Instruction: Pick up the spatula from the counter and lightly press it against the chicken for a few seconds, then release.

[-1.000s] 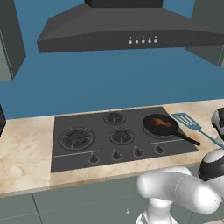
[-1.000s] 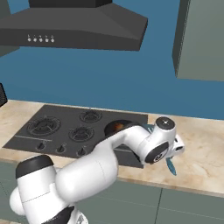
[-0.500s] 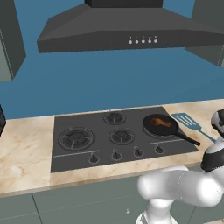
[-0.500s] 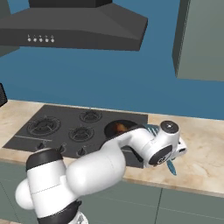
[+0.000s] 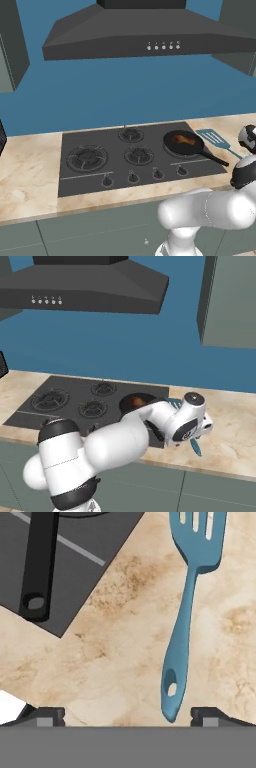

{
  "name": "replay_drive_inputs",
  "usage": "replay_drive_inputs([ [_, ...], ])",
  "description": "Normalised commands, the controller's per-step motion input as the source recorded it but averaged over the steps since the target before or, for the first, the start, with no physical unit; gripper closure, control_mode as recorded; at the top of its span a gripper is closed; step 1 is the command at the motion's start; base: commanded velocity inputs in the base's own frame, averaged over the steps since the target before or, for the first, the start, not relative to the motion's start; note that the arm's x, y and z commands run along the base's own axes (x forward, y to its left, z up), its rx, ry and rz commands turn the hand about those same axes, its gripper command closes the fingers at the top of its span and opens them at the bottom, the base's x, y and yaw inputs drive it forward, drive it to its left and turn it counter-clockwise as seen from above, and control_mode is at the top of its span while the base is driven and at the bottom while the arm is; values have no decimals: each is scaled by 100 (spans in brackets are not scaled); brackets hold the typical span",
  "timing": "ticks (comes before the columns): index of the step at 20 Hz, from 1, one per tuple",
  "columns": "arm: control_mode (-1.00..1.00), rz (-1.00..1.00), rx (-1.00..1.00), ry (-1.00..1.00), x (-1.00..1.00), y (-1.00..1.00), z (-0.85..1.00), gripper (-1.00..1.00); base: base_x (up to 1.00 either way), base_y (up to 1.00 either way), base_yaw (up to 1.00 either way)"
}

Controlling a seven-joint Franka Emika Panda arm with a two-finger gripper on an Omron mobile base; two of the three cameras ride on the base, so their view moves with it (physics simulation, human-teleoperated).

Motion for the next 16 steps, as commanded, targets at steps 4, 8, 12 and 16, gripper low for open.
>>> replay_drive_inputs([
  [4, -100, 1, 0, 5, 13, 0, -13, -100, 0, 0, 0],
  [8, -100, 1, 0, 4, 12, 0, -18, -100, 0, 0, 0],
  [12, -100, 1, 0, 5, 16, 0, -15, -100, 0, 0, 0],
  [16, -100, 2, 0, 4, 16, -3, -14, -100, 0, 0, 0],
])
